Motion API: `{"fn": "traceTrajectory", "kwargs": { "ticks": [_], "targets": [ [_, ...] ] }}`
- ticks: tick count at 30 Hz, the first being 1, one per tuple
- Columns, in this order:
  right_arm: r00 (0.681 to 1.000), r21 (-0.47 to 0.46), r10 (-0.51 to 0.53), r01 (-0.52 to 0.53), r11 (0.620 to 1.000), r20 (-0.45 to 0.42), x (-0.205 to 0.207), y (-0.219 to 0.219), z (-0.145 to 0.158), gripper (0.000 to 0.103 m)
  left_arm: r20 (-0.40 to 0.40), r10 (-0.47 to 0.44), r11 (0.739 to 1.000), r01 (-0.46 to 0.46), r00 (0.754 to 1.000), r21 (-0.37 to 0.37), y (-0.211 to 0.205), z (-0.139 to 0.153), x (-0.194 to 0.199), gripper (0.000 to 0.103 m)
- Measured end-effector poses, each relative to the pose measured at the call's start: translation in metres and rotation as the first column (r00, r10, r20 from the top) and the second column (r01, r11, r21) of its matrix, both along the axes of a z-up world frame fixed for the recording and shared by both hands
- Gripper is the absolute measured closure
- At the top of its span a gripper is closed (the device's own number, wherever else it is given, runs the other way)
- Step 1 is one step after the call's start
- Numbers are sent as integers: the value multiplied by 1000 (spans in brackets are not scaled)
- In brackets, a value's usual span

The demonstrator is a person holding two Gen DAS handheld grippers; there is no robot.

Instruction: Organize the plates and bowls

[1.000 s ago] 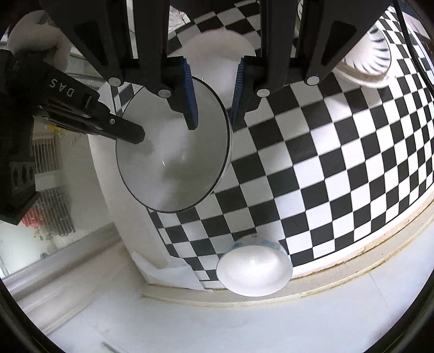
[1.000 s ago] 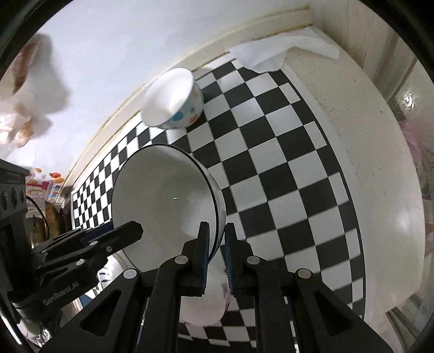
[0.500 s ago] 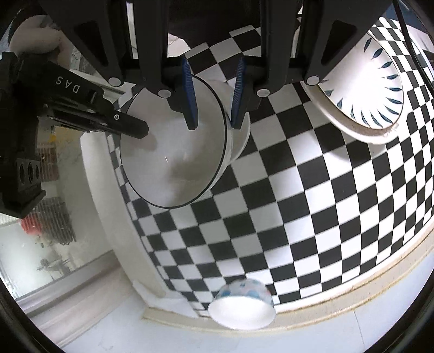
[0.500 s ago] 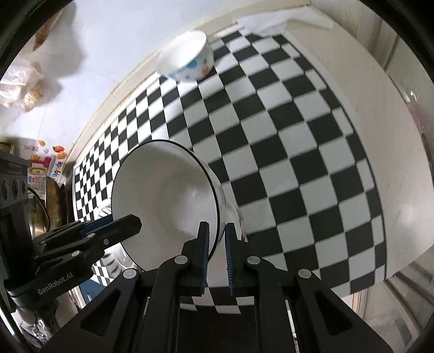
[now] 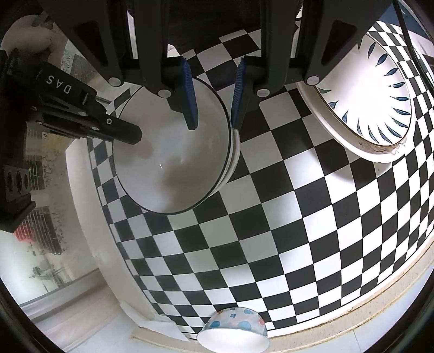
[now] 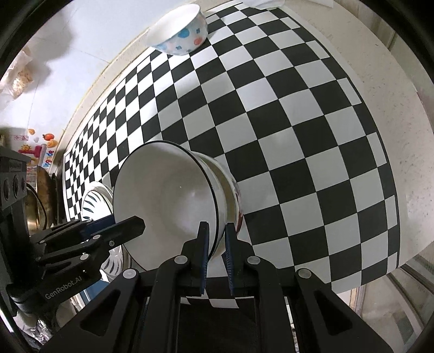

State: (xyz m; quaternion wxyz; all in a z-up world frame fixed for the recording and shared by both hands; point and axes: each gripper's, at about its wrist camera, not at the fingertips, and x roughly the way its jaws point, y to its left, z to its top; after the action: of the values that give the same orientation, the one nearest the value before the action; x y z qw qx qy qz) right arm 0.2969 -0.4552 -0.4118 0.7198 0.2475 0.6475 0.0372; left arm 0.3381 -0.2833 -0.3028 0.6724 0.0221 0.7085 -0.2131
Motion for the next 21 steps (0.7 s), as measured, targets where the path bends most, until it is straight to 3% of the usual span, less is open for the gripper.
{"fn": "traceTrajectory", "kwargs": {
  "ticks": [21],
  "targets": [
    [999,-35,21,-22,999,-39,8,2,-6,89,-30,-32,999,33,999,30,-7,-21,-2,80]
  ]
}}
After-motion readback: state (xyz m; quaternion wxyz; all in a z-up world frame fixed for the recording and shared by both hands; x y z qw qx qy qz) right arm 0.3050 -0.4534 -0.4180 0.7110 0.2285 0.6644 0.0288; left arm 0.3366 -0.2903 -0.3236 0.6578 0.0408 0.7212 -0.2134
